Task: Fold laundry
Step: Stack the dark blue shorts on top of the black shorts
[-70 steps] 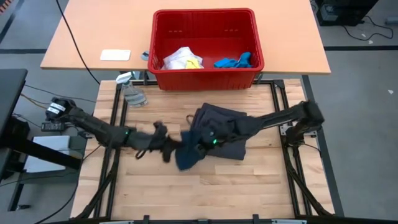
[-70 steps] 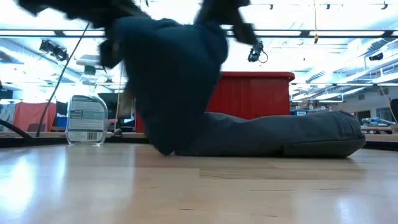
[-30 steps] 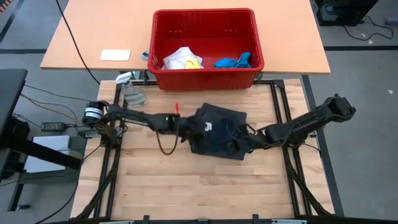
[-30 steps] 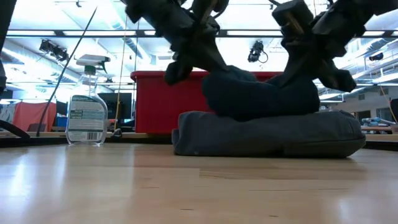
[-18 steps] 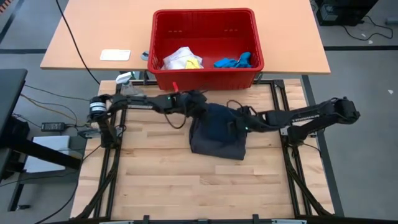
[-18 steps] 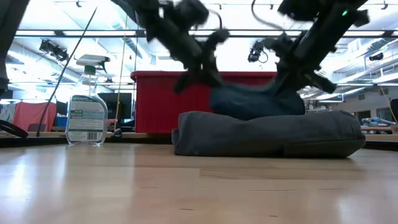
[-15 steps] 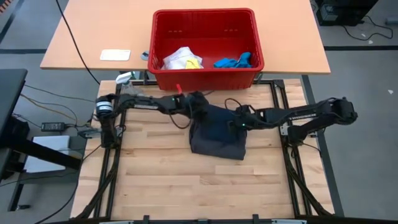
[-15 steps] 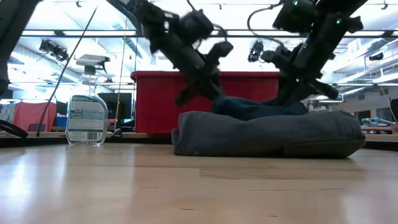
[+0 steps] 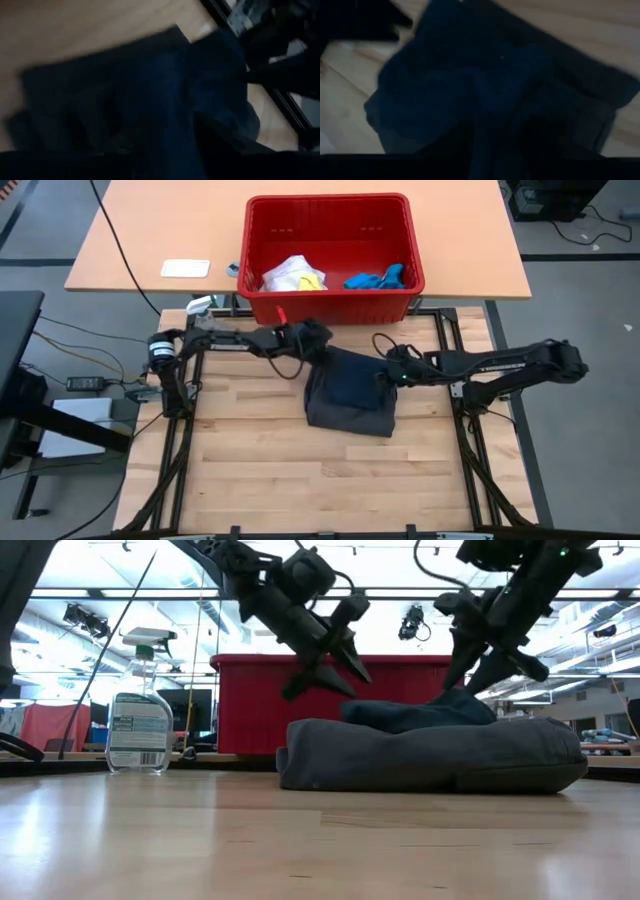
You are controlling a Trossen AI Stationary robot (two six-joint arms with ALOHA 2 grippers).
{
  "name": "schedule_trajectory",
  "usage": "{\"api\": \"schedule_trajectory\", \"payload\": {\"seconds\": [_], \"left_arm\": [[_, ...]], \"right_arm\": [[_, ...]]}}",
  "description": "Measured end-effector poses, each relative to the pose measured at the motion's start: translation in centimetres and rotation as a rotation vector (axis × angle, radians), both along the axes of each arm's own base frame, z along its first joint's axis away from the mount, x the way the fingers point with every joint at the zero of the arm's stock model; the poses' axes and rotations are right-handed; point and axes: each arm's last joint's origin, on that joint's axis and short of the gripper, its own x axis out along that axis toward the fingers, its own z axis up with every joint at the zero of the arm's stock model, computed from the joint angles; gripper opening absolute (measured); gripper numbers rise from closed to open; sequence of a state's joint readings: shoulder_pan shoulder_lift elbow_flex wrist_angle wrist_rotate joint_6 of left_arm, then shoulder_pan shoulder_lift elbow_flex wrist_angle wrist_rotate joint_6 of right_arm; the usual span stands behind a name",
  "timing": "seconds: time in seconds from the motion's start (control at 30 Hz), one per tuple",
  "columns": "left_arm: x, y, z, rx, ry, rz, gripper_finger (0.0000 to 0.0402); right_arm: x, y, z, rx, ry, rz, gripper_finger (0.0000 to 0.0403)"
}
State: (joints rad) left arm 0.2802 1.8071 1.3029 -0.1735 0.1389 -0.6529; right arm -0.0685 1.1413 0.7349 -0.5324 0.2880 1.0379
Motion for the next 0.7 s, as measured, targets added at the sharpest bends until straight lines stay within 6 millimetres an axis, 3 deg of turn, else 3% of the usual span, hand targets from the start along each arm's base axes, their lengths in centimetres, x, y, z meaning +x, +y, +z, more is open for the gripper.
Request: {"api": "schedule_trajectory", "payload": {"seconds": [0.23, 0.43, 0.57, 0.7], "left_arm": [[-1.6, 0.8, 0.9, 0.054, 0.076, -0.014, 0.0178], [-1.5, -0.5, 1.2, 0.1, 0.084, -0.087, 0.0178], [-1.8, -0.9, 0.9, 0.106, 0.13, -0.115, 0.0178], [-2.5, -1.0, 0.4, 0.079, 0.218, -0.123, 0.0178]], "right_arm": [[0.7, -0.3, 0.0, -0.282, 0.094, 0.22, 0.0158], [4.5, 0.2, -0.7, -0.347, -0.067, 0.381, 0.0158], [6.5, -0.2, -3.4, -0.357, -0.019, 0.384, 0.0158], [6.1, 0.1, -4.7, -0.29, 0.055, 0.259, 0.0158]]}}
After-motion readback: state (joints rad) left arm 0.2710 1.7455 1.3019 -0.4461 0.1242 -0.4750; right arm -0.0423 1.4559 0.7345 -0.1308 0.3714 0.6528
